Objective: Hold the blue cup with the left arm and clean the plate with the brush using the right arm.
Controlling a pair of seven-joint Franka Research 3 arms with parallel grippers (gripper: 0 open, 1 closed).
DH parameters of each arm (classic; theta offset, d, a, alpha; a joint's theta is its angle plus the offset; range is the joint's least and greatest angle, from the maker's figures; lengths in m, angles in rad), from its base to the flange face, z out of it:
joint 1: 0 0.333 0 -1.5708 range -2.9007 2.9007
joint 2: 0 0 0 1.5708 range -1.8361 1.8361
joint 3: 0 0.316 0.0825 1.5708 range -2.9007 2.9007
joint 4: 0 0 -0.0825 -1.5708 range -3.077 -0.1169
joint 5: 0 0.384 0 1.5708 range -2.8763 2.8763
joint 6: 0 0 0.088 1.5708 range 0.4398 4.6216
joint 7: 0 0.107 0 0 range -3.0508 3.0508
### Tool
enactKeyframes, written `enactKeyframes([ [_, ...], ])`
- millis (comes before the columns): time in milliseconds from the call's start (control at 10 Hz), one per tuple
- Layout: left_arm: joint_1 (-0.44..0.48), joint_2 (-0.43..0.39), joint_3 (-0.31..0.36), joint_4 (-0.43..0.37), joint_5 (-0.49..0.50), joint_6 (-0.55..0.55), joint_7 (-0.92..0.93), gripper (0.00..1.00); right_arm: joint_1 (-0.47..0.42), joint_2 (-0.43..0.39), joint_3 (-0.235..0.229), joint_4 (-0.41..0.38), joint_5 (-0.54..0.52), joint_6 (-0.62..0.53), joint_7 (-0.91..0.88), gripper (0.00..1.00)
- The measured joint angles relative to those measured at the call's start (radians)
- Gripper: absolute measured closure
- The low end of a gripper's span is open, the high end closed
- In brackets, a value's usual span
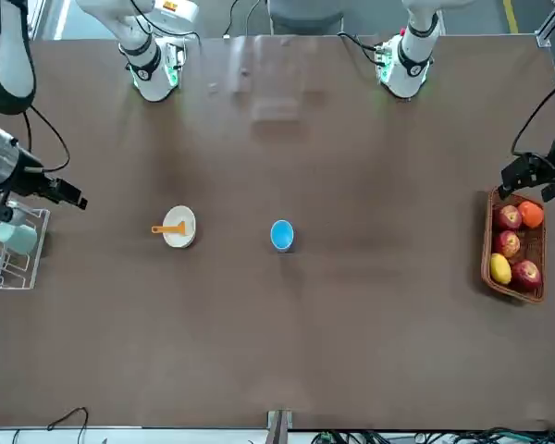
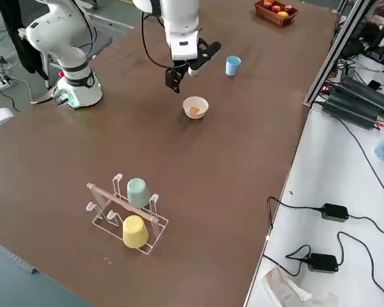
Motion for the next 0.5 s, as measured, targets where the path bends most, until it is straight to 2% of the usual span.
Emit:
enactKeyframes([
  [200,0.000,0.000,0.000,0.000,0.000,0.006,0.000,0.00,0.000,0.000,0.001,0.112,-0.046,-0.121,0.004,0.00],
  [500,0.000,0.000,0.000,0.000,0.000,0.006,0.000,0.00,0.000,0.008,0.003,0.186,-0.061,-0.161,0.005,0.00],
])
